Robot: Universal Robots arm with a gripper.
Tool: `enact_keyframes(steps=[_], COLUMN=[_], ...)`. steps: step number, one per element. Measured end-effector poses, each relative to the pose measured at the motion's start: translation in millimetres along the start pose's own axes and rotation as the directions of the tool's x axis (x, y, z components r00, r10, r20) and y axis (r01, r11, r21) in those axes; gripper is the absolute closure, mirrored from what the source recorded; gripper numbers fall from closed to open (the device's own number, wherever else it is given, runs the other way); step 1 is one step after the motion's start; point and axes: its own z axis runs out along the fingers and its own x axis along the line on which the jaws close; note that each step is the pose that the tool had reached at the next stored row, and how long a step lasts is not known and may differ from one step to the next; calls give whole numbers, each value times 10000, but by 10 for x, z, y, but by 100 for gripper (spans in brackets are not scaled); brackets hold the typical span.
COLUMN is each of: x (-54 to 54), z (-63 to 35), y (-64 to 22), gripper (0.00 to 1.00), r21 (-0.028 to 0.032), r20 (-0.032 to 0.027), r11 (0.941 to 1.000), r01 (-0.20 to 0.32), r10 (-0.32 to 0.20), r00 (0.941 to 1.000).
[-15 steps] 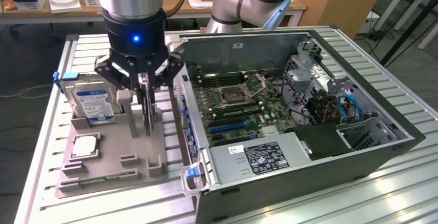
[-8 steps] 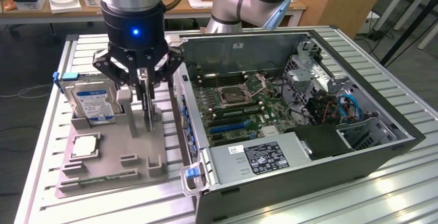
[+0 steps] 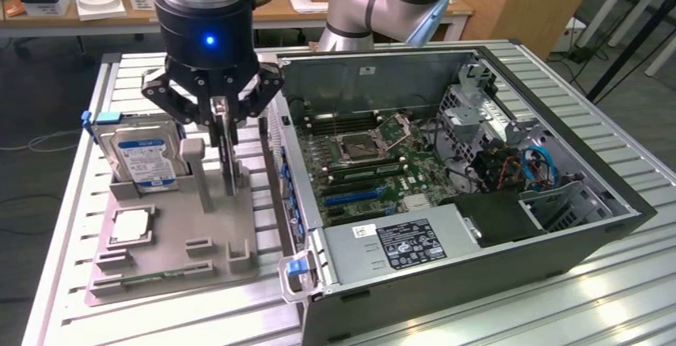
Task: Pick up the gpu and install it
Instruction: 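Pick up the gpu and move the gpu toward the slot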
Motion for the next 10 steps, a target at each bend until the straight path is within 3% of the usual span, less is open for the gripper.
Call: enact_keyframes(steps=[2, 10], x=[-2, -1], z=[-49, -206], y=[4, 14], gripper=[74, 74], r21=[-58, -145], r20=[0, 2], r11=[10000, 9999], r01=[14, 32], r10=[-14, -32], r00=[10000, 10000])
